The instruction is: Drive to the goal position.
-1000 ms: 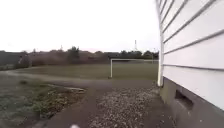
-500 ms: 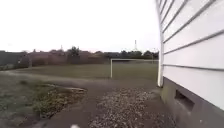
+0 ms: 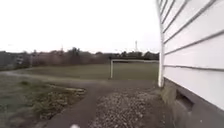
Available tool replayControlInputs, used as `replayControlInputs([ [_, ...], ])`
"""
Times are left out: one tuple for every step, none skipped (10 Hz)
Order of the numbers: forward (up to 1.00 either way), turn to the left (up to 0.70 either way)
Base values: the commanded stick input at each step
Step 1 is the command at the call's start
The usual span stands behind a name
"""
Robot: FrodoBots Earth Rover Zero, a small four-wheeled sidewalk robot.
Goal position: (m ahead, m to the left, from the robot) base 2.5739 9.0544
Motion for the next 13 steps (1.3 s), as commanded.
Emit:
replayControlInputs([
  [0.7,0.0],
  [0.7,0.0],
  [0.7,0.0],
  [0.7,0.0],
  [0.7,0.0],
  [0.7,0.0],
  [0.7,0.0],
  [0.7,0.0],
  [0.7,0.0],
  [0.7,0.0],
  [0.7,0.0],
  [0.7,0.0],
  [0.7,0.0],
])
